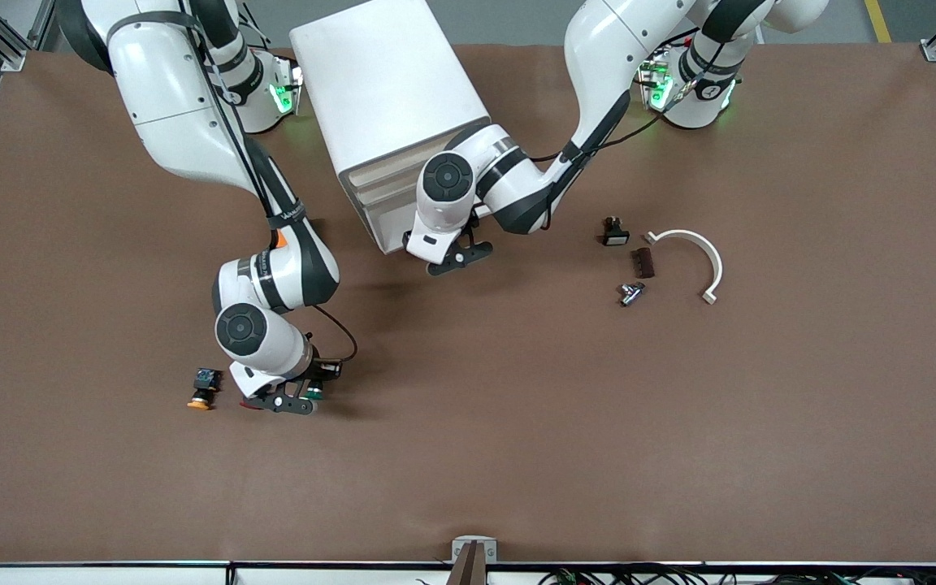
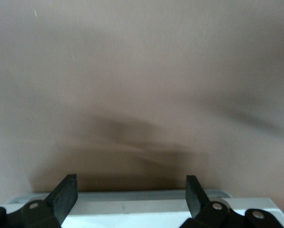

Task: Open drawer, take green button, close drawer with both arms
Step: 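Place the button with the right gripper while the left gripper closes the drawer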

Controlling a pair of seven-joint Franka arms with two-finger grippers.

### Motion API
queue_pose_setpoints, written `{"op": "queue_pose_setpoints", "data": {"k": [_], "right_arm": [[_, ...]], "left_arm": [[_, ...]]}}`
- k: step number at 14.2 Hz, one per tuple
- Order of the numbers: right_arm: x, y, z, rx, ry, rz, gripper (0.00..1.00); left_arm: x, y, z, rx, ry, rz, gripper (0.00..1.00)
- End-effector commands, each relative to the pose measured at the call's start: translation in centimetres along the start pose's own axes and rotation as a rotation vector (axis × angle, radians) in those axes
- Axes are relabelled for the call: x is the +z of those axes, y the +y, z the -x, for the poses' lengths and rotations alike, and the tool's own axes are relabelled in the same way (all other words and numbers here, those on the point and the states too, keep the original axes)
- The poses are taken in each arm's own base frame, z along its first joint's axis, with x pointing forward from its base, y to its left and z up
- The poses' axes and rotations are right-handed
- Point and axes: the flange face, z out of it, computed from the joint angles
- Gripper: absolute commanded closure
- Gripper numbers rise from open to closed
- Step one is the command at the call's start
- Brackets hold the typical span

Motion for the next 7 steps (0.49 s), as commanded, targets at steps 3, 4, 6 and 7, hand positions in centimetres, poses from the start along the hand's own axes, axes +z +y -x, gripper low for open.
{"op": "queue_pose_setpoints", "data": {"k": [3,4,6,7], "right_arm": [[-0.3,0.4,-1.0,-0.002,0.018,0.001,0.00],[-0.7,0.3,-1.2,-0.002,0.025,-0.002,0.00],[-2.0,0.5,-2.0,0.002,0.040,-0.009,0.00],[-2.5,0.6,-2.2,0.004,0.047,-0.012,0.00]], "left_arm": [[0.3,-0.1,1.3,-0.085,-0.084,0.023,0.00],[0.3,0.0,1.6,-0.100,-0.108,0.029,0.00],[0.5,0.1,2.1,-0.123,-0.145,0.037,0.00],[0.8,0.0,2.0,-0.136,-0.160,0.037,0.00]]}}
